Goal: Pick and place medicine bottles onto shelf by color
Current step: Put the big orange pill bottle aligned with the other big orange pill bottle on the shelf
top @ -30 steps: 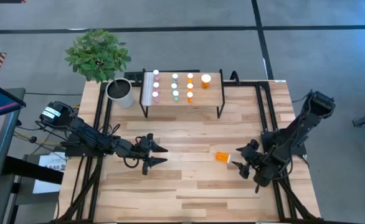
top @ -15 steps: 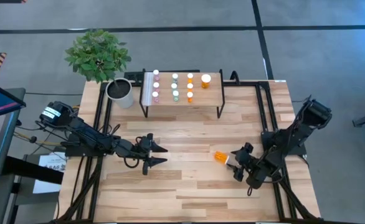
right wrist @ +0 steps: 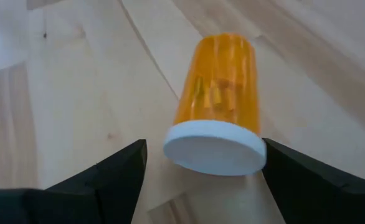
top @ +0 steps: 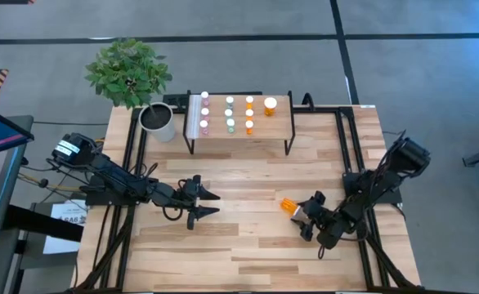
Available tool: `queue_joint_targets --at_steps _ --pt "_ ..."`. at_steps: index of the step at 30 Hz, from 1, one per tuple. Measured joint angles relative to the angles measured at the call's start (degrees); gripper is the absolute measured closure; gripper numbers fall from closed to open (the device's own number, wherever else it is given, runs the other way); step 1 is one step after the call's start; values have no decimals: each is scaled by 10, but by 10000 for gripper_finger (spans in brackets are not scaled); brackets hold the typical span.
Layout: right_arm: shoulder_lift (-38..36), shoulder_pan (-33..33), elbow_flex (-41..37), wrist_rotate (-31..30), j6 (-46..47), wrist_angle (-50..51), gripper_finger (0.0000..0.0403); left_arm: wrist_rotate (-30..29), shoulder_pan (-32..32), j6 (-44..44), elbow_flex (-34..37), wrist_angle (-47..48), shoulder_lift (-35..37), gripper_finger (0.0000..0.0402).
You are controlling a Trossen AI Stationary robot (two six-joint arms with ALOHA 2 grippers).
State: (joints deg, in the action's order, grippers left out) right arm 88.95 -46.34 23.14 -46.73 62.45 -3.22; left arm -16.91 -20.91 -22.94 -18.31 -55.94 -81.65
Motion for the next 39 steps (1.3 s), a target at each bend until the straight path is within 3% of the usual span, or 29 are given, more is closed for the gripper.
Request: queue_joint_targets --at_steps 10,25,30,39 --pt "14 0 0 -11 38 -7 91 0 0 0 0 0 0 198" --pt "14 0 18 -20 19 -2 196 0 0 -1 0 0 0 198" --pt "13 0 33 -21 2 4 185 0 0 -1 0 0 0 198" --pt "-76 26 113 -20 -9 193 182 0 0 -2 0 -1 0 198"
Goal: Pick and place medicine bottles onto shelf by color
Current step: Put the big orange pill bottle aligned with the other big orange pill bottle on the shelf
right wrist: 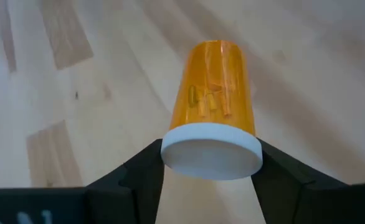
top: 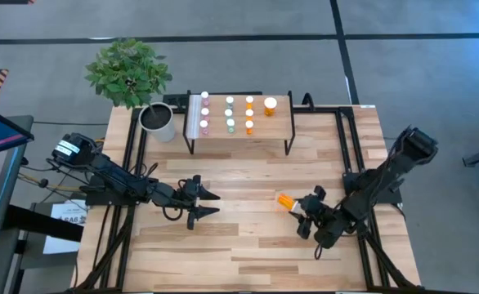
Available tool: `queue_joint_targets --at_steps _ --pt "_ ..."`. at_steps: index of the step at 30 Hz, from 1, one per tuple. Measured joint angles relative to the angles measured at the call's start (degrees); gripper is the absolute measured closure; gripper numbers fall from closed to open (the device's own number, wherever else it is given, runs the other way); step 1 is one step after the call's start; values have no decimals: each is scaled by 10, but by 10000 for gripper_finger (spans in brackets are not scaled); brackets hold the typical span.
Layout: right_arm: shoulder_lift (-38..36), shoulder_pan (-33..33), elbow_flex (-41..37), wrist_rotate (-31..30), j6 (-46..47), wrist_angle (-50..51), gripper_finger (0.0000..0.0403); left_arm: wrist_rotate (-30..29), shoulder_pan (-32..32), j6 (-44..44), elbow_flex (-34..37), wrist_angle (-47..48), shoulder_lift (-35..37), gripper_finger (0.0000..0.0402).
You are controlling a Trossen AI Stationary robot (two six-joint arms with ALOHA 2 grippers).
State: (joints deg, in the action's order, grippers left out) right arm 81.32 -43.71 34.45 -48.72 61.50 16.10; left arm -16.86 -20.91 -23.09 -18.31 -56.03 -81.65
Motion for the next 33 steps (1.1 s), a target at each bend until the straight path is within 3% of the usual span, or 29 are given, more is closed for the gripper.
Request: queue_joint_targets --at_steps 8,15,21,27,33 --pt "-130 115 136 88 -155 154 175 0 0 0 0 0 0 198" --pt "-159 328 296 264 -282 285 178 0 0 -1 0 0 0 198" --pt "-96 510 441 402 -348 428 176 0 0 -2 0 2 0 198" --pt "12 627 569 520 -394 554 175 1 0 -2 0 2 0 198" --pt "126 675 678 536 -430 657 175 2 0 -4 0 4 0 198"
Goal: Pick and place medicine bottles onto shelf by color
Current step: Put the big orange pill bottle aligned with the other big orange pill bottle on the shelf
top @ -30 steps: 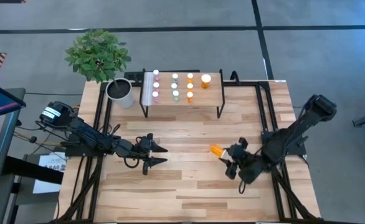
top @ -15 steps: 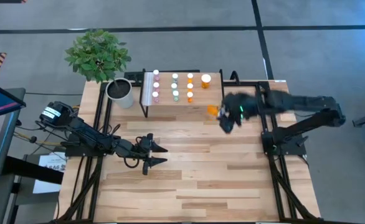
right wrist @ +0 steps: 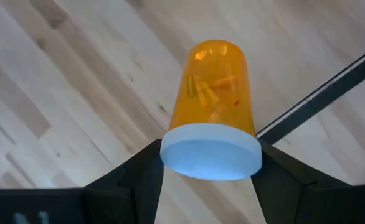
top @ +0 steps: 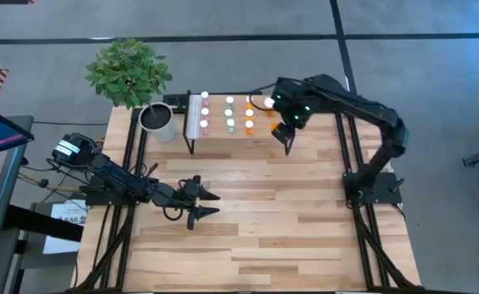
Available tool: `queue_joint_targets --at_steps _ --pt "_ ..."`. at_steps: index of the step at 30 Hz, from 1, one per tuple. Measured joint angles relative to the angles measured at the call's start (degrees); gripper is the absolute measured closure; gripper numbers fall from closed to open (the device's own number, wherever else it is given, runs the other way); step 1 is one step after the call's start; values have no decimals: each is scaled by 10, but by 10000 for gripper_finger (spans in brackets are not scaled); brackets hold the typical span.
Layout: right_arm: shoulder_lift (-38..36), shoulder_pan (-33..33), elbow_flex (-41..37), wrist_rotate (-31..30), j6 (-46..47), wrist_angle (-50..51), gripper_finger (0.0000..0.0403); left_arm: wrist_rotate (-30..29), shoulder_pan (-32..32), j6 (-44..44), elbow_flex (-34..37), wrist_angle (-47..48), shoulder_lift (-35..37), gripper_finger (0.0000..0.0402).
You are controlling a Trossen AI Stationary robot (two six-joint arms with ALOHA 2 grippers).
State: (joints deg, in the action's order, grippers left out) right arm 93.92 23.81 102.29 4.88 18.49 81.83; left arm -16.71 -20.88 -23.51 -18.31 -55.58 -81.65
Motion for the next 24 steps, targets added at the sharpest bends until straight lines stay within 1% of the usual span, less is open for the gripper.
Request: queue_joint_targets --at_steps 6,11,15,24 --pt "87 24 91 5 -18 55 175 0 0 -11 0 19 0 198" --pt "141 35 131 14 -25 82 175 0 0 -13 0 22 0 198" --pt "161 45 136 31 -34 82 175 0 0 -14 0 22 0 198" --pt "158 63 136 32 -31 82 175 -1 0 -11 0 22 0 198"
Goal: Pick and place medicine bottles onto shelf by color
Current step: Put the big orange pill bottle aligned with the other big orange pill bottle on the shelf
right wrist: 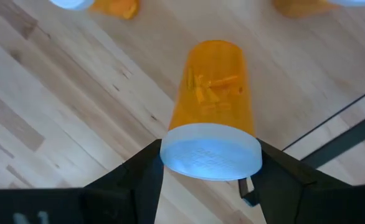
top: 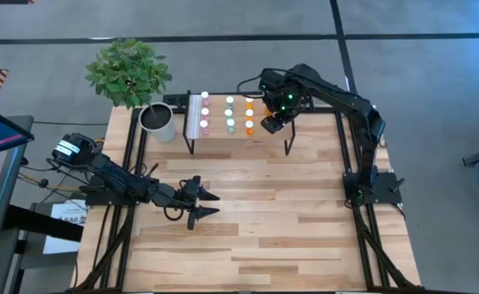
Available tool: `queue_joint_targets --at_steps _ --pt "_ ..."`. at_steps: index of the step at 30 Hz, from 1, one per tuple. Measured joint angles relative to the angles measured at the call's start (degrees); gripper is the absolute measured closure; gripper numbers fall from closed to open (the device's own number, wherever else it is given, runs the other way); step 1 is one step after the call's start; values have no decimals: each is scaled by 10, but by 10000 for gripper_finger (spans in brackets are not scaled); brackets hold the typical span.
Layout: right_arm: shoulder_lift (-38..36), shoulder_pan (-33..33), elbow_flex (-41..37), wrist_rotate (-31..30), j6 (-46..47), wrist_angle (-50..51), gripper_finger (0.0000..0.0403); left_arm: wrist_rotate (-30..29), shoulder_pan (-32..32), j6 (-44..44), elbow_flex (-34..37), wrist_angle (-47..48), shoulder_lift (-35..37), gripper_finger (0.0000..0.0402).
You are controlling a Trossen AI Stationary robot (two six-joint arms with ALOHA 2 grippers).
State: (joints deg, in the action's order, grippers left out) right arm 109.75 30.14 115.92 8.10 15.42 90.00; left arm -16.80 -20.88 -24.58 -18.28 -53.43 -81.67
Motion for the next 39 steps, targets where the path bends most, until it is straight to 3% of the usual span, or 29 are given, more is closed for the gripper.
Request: queue_joint_targets --at_steps 39 --pt "2 11 0 -4 -19 -4 159 0 4 -3 0 0 0 198"
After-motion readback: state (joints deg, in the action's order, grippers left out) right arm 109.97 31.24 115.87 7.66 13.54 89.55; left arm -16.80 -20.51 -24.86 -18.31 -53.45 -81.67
